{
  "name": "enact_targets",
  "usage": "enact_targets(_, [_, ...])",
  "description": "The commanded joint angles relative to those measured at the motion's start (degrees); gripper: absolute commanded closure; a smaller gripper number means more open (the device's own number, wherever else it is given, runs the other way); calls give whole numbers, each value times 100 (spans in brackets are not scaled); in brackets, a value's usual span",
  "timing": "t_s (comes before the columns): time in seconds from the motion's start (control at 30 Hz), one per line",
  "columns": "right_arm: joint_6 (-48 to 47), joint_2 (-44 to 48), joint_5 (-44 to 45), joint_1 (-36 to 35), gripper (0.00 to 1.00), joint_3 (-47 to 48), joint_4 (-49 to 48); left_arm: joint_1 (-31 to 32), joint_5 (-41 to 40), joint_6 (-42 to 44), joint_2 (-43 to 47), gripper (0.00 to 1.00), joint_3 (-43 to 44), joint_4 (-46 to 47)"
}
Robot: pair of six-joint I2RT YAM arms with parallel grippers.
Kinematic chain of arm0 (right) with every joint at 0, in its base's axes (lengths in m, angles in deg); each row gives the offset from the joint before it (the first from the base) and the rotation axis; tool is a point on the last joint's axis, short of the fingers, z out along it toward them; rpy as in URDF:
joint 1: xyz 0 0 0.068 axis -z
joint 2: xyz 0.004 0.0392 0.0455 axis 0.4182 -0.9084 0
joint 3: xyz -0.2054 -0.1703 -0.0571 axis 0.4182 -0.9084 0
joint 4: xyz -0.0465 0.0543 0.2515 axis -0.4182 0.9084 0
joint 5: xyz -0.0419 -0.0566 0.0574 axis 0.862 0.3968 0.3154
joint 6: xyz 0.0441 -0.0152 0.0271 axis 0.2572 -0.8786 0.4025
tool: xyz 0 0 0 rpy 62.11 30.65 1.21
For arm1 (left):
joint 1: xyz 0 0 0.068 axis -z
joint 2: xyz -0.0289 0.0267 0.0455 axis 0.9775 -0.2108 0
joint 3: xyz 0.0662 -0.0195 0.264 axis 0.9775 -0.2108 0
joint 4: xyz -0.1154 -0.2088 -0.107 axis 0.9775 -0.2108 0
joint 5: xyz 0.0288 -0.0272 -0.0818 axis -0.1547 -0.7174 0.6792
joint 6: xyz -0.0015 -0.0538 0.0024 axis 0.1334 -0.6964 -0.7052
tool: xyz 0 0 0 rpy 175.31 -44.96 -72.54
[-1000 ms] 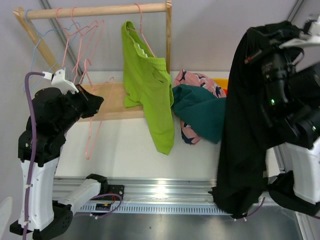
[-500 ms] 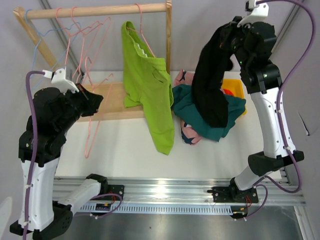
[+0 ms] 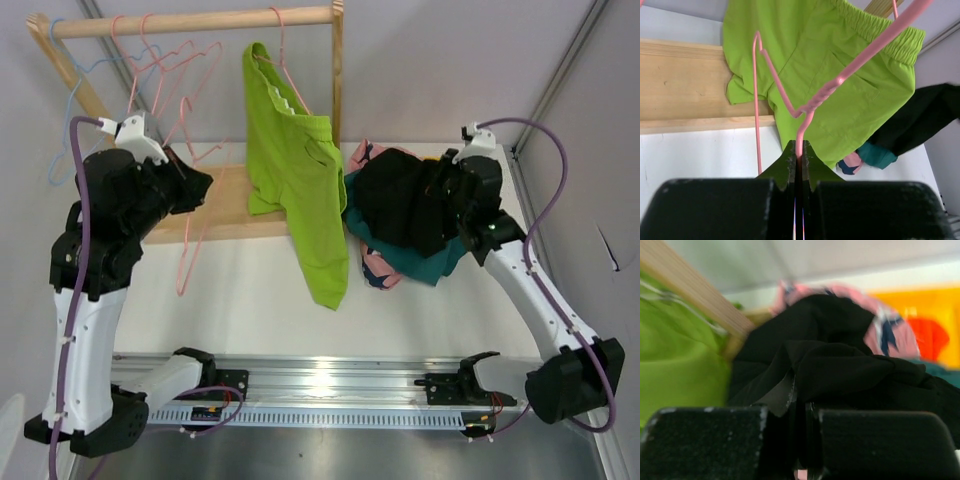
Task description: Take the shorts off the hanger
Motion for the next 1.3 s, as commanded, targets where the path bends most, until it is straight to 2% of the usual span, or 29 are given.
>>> enact_targets(0.0, [482, -314, 107, 333, 100, -625, -998, 6, -99, 112, -246, 100, 528, 214])
enact_targets(0.03, [545, -465, -164, 439, 100, -714, -1077, 6, -99, 112, -317, 100, 790, 196])
enact_targets(0.07, [598, -649, -349, 658, 95, -697, -1095, 6, -99, 112, -465, 100, 862, 188])
enact_targets(0.1, [651, -825, -508, 747, 82, -645, -1096, 6, -99, 112, -537, 100, 1063, 153])
enact_targets(0.13, [677, -1201, -640, 817, 34, -549, -974, 6, -91, 112, -633, 100, 1326, 126])
enact_targets(0.17, [677, -1352, -632, 870, 16, -304, -851, 6, -178, 138, -738, 100, 1476, 91])
enact_targets(0.2, [669, -1467, -580, 871, 7, -171, -728, 6, -309, 164, -966, 100, 1774, -14])
enact_targets(0.23, [669, -1538, -519, 871, 4, -74, -378, 6, -406, 182, -1098, 100, 2151, -67])
enact_targets(0.4, [800, -793, -649, 862, 2, -633, -384, -29, -556, 340, -2082, 100, 3541, -392])
enact_targets(0.63, [1029, 1061, -852, 529, 1, -1794, 116, -319, -504, 288, -3058, 100, 3833, 239])
enact_targets(0.8, [1169, 2194, -957, 221, 1, -2278, 486, -556, -276, 182, -3700, 100, 4280, 539])
enact_targets(0.97, [1161, 2627, -827, -288, 1, -2507, 750, -758, -170, 164, -4236, 100, 4721, 697])
enact_targets(1.27, [1249, 2698, -553, -834, 1, -2806, 583, -1022, 277, 173, -4281, 100, 4501, 1022])
